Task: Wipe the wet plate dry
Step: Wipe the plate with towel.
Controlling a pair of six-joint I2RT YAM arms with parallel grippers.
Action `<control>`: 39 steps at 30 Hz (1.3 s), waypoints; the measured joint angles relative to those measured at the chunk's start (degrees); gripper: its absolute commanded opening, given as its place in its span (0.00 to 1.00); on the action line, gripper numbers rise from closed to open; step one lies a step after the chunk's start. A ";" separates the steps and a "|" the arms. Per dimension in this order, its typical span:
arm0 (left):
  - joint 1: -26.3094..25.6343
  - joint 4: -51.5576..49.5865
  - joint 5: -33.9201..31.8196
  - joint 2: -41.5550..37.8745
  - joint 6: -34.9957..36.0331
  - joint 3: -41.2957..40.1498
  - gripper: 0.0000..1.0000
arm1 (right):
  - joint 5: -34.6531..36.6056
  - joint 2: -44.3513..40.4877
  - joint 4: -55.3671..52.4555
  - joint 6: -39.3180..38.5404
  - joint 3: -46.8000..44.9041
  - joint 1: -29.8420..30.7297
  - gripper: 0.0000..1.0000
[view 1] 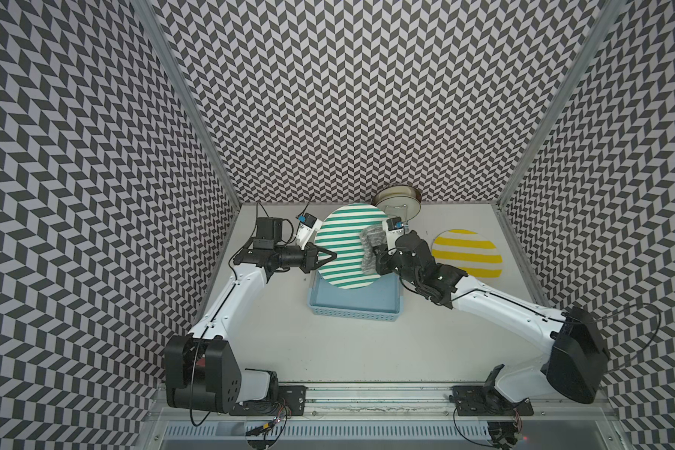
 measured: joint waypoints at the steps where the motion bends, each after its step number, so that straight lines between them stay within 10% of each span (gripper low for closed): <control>1: 0.00 0.17 0.11 0.00 0.02 0.00 0.00 | -0.83 0.81 0.33 -0.66 0.11 1.97 0.00; 8: -0.13 1.64 2.29 -0.55 1.07 -0.04 0.00 | -5.40 7.58 0.70 -4.07 4.09 11.54 0.00; 19: -0.15 3.50 3.19 -0.98 1.57 -0.09 0.00 | -2.93 6.21 1.20 -3.34 3.04 10.51 0.00; 39: -0.83 -8.26 2.86 -1.09 13.35 3.19 0.00 | -10.01 -11.96 3.17 8.94 -11.15 -28.11 0.00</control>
